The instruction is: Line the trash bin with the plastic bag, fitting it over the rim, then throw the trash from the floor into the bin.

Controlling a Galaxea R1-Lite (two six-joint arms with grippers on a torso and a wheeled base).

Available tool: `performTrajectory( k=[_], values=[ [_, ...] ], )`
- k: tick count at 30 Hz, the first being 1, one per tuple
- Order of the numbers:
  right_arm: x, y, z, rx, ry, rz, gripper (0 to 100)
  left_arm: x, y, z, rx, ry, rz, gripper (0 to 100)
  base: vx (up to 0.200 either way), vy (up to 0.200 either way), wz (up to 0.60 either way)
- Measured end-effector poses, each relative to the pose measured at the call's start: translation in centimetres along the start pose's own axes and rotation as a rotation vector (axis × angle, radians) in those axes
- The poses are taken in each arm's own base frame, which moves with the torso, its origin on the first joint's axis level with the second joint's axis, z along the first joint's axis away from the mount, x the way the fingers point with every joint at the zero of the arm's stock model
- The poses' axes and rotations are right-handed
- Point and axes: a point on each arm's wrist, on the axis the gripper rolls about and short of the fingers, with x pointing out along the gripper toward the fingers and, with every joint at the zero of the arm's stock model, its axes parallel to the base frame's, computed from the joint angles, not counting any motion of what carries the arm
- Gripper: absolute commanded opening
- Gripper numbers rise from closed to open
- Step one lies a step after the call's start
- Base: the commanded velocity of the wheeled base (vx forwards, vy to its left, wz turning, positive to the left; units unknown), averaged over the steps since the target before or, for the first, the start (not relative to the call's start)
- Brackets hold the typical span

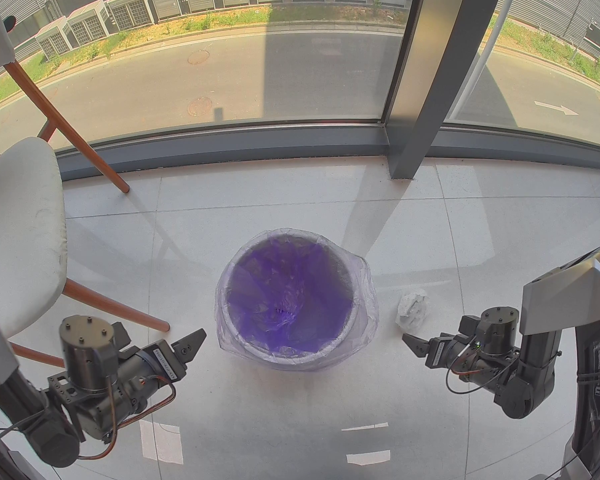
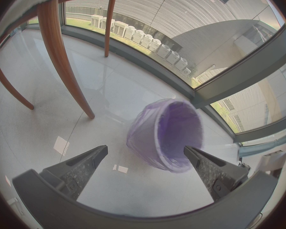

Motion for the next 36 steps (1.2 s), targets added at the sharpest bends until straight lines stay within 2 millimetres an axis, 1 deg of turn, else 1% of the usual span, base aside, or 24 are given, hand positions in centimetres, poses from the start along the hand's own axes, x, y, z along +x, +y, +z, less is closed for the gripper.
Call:
performTrajectory(
  k=[3, 6, 10, 15, 19, 23, 27, 32, 36],
  values=[
    [-0.2, -1.6, 0.7, -0.059, 0.007, -0.029, 100, -2.1, -0.4, 0.2, 0.013, 0.004, -0.034, 100, 0.0, 0.0, 0.0],
    [0.1, -2.9, 1.1, -0.079, 0.046, -0.064, 100, -3.6, -0.6, 0.5, 0.019, 0.001, -0.057, 100, 0.0, 0.0, 0.0],
    [1.5, -4.2, 2.1, -0.077, 0.093, -0.103, 100, -5.3, -0.8, 1.0, 0.016, -0.02, -0.092, 100, 0.0, 0.0, 0.0],
    [3.7, -5.0, 4.0, -0.077, 0.116, -0.126, 100, -6.9, -0.9, 1.6, 0.006, -0.063, -0.125, 100, 0.0, 0.0, 0.0],
    [5.5, -5.4, 5.5, -0.102, 0.14, -0.137, 100, -7.9, -0.5, 1.6, 0.02, -0.083, -0.127, 100, 0.0, 0.0, 0.0],
    [7.8, -5.5, 7.3, -0.138, 0.134, -0.137, 100, -8.6, -0.1, 1.6, 0.045, -0.106, -0.123, 100, 0.0, 0.0, 0.0],
    [9.6, -5.7, 8.3, -0.159, 0.145, -0.138, 100, -9.1, 0.1, 1.9, 0.05, -0.141, -0.12, 100, 0.0, 0.0, 0.0],
    [11.9, -6.1, 8.6, -0.173, 0.159, -0.139, 100, -9.5, 0.4, 2.4, 0.058, -0.181, -0.114, 100, 0.0, 0.0, 0.0],
    [13.5, -6.1, 7.8, -0.176, 0.21, -0.139, 100, -9.7, 0.5, 2.6, 0.065, -0.201, -0.109, 100, 0.0, 0.0, 0.0]
  ],
)
